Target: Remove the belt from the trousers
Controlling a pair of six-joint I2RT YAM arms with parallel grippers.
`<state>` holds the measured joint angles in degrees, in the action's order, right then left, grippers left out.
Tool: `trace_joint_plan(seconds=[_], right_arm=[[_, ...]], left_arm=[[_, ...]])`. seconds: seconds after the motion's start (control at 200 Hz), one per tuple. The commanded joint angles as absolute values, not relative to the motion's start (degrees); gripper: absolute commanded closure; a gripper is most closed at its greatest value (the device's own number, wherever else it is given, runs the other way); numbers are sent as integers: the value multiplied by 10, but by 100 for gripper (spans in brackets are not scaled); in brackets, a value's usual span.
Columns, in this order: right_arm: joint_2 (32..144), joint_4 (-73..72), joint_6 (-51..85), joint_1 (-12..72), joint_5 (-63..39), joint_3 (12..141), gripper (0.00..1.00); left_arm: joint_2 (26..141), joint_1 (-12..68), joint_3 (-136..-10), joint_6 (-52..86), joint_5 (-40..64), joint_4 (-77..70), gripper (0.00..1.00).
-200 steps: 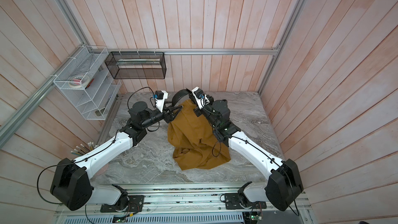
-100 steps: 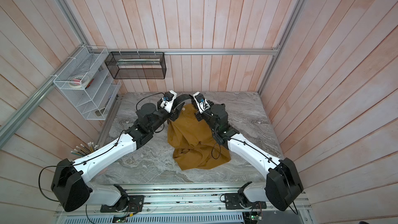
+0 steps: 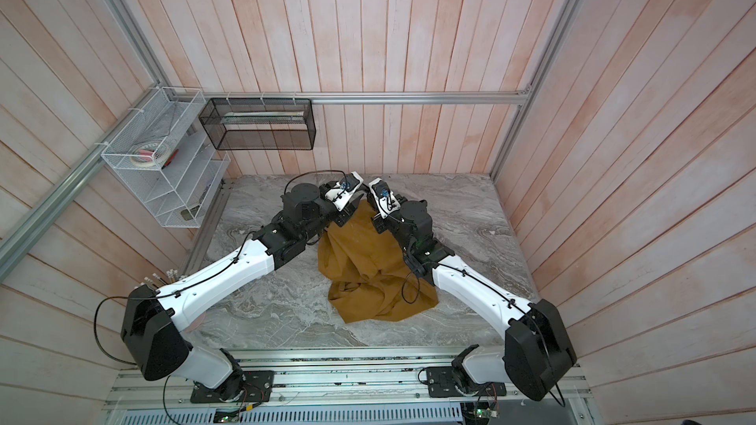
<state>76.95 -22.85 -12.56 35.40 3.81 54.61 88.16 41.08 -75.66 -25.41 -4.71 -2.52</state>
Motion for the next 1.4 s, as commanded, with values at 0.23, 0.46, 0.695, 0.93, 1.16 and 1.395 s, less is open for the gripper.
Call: trace_joint_plan(seconds=[0.23, 0.46, 0.695, 0.93, 1.16, 1.395], right_arm=[[710, -210, -43, 320, -78, 523, 66], [654, -138, 2, 317, -74, 548, 50], [653, -61, -18, 319, -76, 596, 48], [694, -12, -36, 326, -82, 634, 45], [721, -4, -47, 329, -70, 652, 49], [737, -4, -48, 330, -75, 666, 61]], left_arm=[[864, 413, -780, -250, -2, -2, 100], [875, 408, -818, -244, 25, 54, 100], [893, 408, -855, -232, 42, 90, 100], [907, 408, -883, -222, 47, 117, 100], [908, 408, -887, -218, 53, 119, 100], [906, 408, -883, -217, 53, 121, 100]])
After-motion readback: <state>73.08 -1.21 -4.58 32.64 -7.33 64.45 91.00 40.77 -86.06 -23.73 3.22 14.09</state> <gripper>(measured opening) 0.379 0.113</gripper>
